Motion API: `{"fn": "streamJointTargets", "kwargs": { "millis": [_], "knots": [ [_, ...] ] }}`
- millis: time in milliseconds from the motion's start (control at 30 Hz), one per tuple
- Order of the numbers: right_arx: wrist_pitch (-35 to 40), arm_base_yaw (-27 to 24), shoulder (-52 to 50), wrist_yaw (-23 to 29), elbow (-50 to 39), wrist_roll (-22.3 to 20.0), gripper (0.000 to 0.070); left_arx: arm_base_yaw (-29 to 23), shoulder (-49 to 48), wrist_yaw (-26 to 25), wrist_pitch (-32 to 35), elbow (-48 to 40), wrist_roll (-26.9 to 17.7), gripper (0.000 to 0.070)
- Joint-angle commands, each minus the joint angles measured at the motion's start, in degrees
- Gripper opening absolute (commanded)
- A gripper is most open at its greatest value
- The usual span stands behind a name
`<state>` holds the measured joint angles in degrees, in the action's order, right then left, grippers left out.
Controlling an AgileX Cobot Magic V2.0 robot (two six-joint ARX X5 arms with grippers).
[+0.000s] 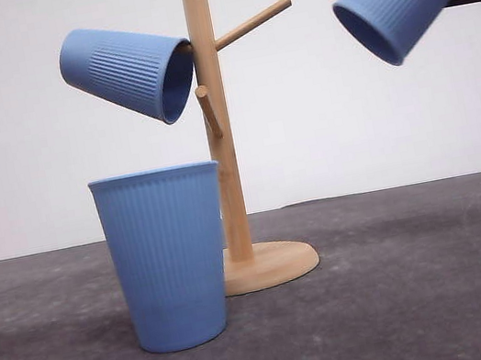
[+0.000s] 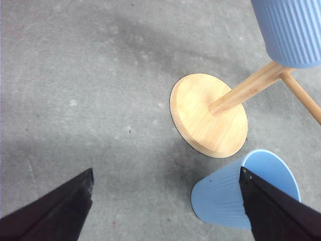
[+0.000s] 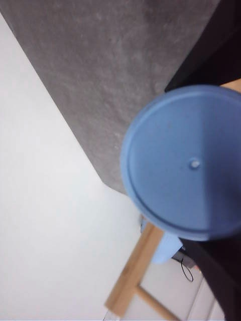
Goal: Place three cups
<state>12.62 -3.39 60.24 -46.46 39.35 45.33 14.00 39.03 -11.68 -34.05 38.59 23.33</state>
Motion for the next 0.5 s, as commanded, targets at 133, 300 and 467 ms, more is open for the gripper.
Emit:
{"fn": "streamJointTargets", "kwargs": {
  "millis": [133,300,467],
  "knots": [
    [1.35,1.59,5.13,-0.06,6.63,1.09,0.0379,0.09,0.26,0.32,0.70,0.68,-0.77,0.0550],
    [1.59,4.81,8.28,-0.04,10.04,0.57,0.0379,0.09,0.26,0.33,0.95,0.68,-0.75,0.0550],
    [2.22,9.16,11.23,1.09,11.03,-0.38,0.0379,0.09,0.26,0.35,1.08,0.68,-0.74,0.0550]
  ]
}}
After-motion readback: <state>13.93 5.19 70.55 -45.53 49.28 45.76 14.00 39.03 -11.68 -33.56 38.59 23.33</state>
